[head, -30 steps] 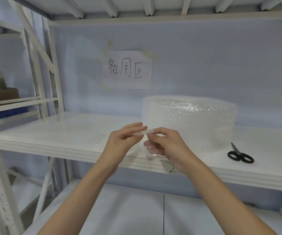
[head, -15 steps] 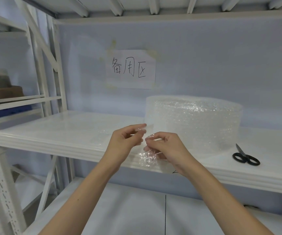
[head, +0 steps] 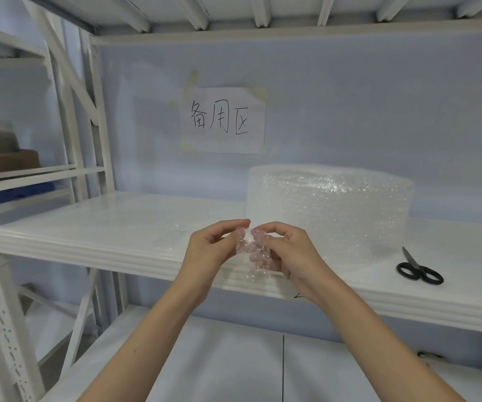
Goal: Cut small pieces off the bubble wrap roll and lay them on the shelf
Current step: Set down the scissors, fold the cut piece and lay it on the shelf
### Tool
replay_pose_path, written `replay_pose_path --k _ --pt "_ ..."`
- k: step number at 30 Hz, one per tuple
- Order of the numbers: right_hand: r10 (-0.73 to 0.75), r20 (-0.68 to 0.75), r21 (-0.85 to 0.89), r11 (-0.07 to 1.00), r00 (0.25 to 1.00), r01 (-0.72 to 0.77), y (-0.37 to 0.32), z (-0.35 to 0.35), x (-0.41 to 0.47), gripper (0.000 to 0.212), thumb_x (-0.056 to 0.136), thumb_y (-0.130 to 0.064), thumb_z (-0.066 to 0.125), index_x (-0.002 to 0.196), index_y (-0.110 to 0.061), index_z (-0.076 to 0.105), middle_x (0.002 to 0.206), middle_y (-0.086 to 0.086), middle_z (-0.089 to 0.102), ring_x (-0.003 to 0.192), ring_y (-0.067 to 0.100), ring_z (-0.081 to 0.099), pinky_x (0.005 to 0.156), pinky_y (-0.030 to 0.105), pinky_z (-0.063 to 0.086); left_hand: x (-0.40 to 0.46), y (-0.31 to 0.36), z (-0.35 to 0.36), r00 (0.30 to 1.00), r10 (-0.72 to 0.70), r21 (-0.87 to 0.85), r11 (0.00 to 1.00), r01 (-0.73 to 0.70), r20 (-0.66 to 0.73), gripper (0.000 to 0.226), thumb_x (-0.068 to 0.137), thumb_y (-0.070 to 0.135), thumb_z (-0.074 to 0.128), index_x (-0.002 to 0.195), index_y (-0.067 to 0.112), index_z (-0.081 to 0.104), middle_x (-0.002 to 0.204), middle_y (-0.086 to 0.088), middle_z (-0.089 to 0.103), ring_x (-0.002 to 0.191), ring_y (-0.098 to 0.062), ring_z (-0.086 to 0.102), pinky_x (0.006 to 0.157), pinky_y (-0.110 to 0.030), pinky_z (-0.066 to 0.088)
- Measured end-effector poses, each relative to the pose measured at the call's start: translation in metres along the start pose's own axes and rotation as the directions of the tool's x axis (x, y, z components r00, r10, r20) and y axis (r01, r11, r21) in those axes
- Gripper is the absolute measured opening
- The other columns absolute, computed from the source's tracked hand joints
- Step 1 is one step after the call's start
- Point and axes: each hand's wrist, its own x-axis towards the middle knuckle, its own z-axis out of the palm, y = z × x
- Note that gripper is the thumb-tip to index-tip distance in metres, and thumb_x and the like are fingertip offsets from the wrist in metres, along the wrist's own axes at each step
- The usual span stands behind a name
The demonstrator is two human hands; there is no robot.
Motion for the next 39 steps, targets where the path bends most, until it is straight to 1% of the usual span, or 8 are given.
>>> replay_pose_path --k 4,8,11,16,21,29,34,39 --pt "-0.004 -0.015 -0.027 1.000 1.000 0.003 -0.0007 -0.0011 -0.0002 0.017 0.087 -0.016 0.070 0.097 -0.002 0.070 0.078 0.011 0.075 0.060 0.022 0.067 0.056 0.027 0.057 0.0007 0.0015 0.0008 1.000 0.014 0.040 0.999 -0.014 -0.010 0.018 0.089 0.009 0.066 0.098 0.017 0.079 0.091 -0.017 0.073 0.083 -0.022 0.064 0.083 -0.034 0.057" --pt "-0.050 -0.032 -0.059 0.997 0.998 0.048 -0.0005 -0.0031 -0.0016 0.012 0.087 -0.007 0.067 0.099 -0.008 0.069 0.078 0.011 0.075 0.060 0.024 0.066 0.060 0.031 0.059 0.0015 0.0016 0.0013 0.999 0.027 0.095 0.995 -0.023 -0.038 0.018 0.088 0.007 0.067 0.096 0.019 0.079 0.081 -0.002 0.075 0.072 -0.013 0.062 0.067 -0.017 0.052" --pt "-0.077 -0.035 -0.065 0.995 0.996 0.074 -0.0010 -0.0042 -0.0031 0.011 0.087 -0.005 0.066 0.095 -0.013 0.067 0.074 0.008 0.075 0.060 0.024 0.065 0.057 0.029 0.057 -0.0001 0.0030 0.0039 0.999 0.035 0.075 0.997 -0.033 -0.031 0.024 0.089 0.002 0.064 0.094 0.020 0.080 0.075 -0.004 0.070 0.062 -0.008 0.057 0.060 -0.012 0.047" --pt "-0.104 -0.018 -0.017 0.994 0.994 0.104 -0.0030 -0.0051 -0.0061 0.011 0.086 -0.002 0.065 0.088 -0.013 0.067 0.078 0.010 0.074 0.061 0.023 0.063 0.055 0.027 0.054 -0.0012 0.0043 0.0076 1.000 -0.005 -0.068 0.998 0.005 0.000 0.033 0.088 -0.004 0.059 0.086 0.020 0.082 0.088 -0.003 0.075 0.082 -0.022 0.058 0.083 -0.032 0.052" --pt "-0.108 -0.014 -0.007 0.994 0.994 0.108 -0.0036 -0.0066 -0.0076 0.019 0.086 0.005 0.059 0.087 -0.012 0.067 0.078 0.008 0.073 0.059 0.018 0.064 0.056 0.025 0.053 -0.0013 0.0042 0.0095 0.999 0.005 -0.087 0.996 -0.002 0.033 0.039 0.089 -0.009 0.055 0.080 0.018 0.081 0.107 0.000 0.077 0.096 -0.015 0.069 0.089 -0.031 0.053" --pt "-0.091 -0.005 0.076 0.993 0.996 0.092 -0.0015 -0.0086 -0.0050 0.013 0.085 0.003 0.064 0.086 -0.008 0.069 0.077 0.009 0.071 0.064 0.016 0.066 0.061 0.025 0.056 0.0021 0.0018 0.0074 0.998 0.018 -0.099 0.995 -0.012 0.057 0.044 0.086 -0.013 0.052 0.068 0.015 0.079 0.107 0.002 0.076 0.094 -0.021 0.065 0.089 -0.036 0.049" --pt "-0.071 -0.015 0.166 0.983 0.997 0.072 -0.0003 -0.0100 -0.0034 0.014 0.088 0.003 0.057 0.087 0.000 0.070 0.080 0.012 0.070 0.063 0.020 0.066 0.061 0.027 0.057 0.0029 0.0009 0.0072 0.997 0.017 -0.091 0.996 -0.011 0.069 0.046 0.089 -0.013 0.048 0.069 0.014 0.079 0.107 0.001 0.075 0.096 -0.016 0.068 0.078 -0.024 0.053" --pt "-0.081 -0.024 0.137 0.987 0.996 0.084 0.0007 -0.0093 -0.0026 0.004 0.085 -0.003 0.066 0.085 -0.001 0.070 0.078 0.009 0.069 0.058 0.017 0.062 0.060 0.024 0.054 0.0043 -0.0030 0.0084 0.998 -0.001 -0.081 0.997 0.005 0.055 0.040 0.088 -0.010 0.051 0.073 0.012 0.081 0.106 -0.002 0.076 0.099 -0.015 0.068 0.088 -0.029 0.052"
